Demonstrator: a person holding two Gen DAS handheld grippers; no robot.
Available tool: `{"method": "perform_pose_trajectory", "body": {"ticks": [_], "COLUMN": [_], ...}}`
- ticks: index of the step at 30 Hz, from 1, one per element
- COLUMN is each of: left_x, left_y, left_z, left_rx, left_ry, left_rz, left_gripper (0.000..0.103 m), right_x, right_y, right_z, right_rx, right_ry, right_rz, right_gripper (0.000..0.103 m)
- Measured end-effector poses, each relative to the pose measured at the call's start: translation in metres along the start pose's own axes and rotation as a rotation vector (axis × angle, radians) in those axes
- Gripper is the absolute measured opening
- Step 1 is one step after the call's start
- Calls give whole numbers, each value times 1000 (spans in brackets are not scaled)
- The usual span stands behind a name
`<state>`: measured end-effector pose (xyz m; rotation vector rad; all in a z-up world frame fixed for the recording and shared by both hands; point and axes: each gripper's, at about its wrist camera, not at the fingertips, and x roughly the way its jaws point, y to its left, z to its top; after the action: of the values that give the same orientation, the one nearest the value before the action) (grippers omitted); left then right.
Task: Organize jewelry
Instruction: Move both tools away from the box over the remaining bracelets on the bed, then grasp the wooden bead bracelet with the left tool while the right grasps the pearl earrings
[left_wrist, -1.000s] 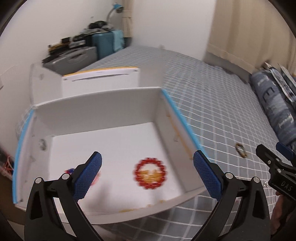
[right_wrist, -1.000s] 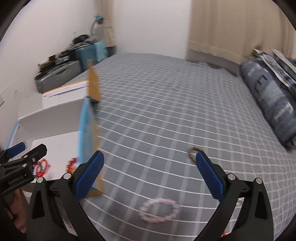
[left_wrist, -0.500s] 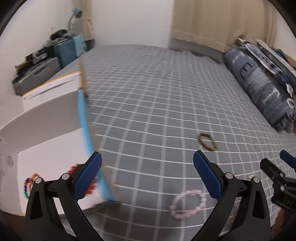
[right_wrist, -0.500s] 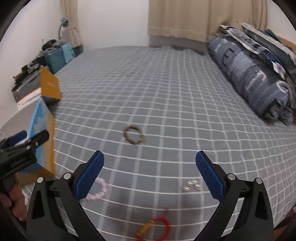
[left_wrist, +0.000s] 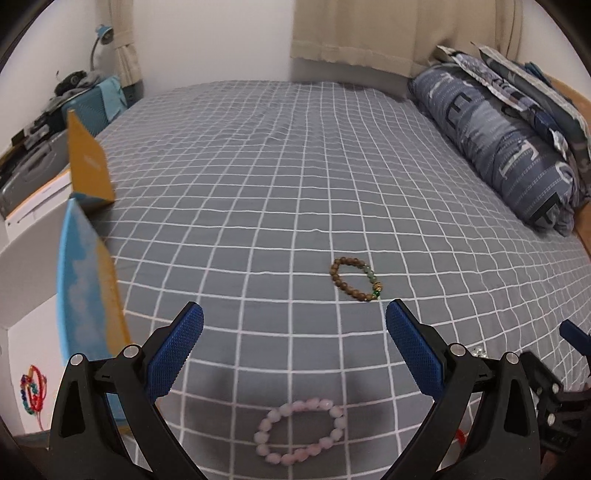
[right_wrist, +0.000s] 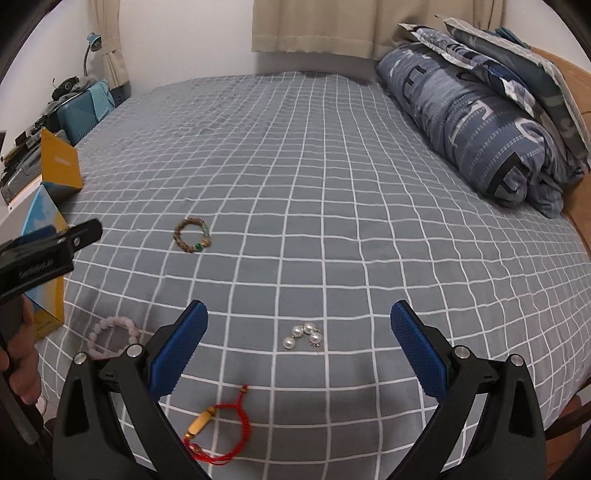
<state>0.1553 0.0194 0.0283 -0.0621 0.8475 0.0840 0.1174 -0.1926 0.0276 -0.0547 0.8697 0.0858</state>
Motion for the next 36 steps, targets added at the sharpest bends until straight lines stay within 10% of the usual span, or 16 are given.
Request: {"method": "perform_pose_trajectory", "body": {"ticks": [22, 34, 36], "left_x": [131, 146, 145], "left_y": [-14, -23, -25], "left_z": [34, 25, 24], "left_rx": [14, 49, 58], "left_ry": [183, 228, 233], "left_rz": [-3, 2, -12], "left_gripper": [96, 40, 18], "right_x": [95, 110, 111], "right_y": [-9, -16, -15], "right_z": [-8, -13, -13], "right_rx": [12, 55, 56], "right_ry": [238, 316, 319], "right_rz": [42, 66, 63], "right_gripper": [74, 39, 29]}}
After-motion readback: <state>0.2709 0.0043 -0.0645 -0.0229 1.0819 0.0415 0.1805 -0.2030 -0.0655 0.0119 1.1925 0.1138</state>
